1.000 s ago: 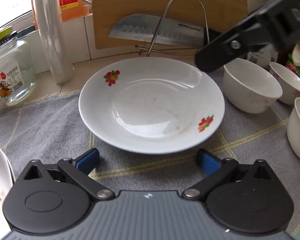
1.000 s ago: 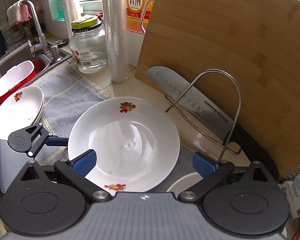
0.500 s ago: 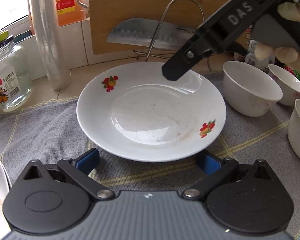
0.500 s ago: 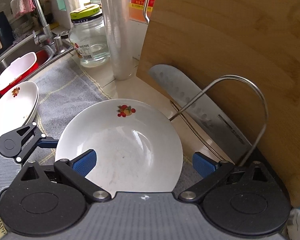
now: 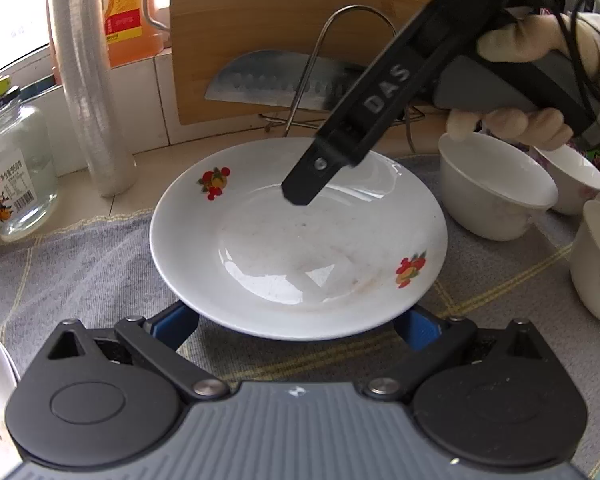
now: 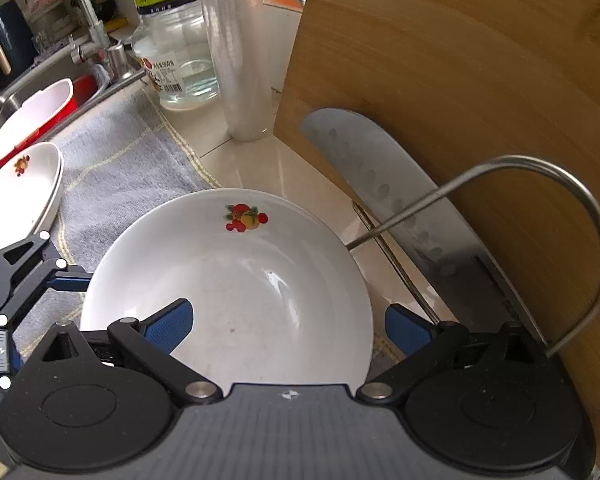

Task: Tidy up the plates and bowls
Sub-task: 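Close the right gripper on the rim of the fruit-print plate, then lift the plate with the right gripper off the mat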

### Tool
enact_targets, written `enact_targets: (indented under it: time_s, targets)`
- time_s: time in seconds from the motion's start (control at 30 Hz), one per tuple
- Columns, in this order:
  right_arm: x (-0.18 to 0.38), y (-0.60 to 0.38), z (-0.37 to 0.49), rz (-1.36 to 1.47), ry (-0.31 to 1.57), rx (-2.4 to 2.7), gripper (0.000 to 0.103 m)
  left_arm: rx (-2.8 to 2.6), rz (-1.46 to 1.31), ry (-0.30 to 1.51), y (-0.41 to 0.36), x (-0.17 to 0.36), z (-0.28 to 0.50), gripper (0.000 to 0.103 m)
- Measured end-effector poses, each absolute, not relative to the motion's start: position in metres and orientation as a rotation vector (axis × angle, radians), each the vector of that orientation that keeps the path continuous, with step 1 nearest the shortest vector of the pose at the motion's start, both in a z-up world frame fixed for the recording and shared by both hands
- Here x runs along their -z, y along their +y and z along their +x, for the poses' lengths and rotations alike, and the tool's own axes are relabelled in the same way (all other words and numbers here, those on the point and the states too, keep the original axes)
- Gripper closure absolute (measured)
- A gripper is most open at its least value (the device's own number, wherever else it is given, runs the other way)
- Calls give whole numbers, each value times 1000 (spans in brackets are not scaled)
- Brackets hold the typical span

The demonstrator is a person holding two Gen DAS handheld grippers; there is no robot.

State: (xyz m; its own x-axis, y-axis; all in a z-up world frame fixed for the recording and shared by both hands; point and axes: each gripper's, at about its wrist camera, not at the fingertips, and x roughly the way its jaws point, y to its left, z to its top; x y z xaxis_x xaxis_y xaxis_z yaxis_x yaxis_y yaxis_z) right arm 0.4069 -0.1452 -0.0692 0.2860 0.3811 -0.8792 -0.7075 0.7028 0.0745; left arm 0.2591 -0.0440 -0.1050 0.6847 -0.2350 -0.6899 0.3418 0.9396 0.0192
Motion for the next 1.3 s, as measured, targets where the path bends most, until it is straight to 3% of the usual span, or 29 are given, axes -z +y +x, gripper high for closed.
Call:
enact_targets:
  time_s: [1.3]
  targets:
    - [87, -120, 419, -388, 1122, -776, 0, 363, 199, 761, -37, 104, 260, 1]
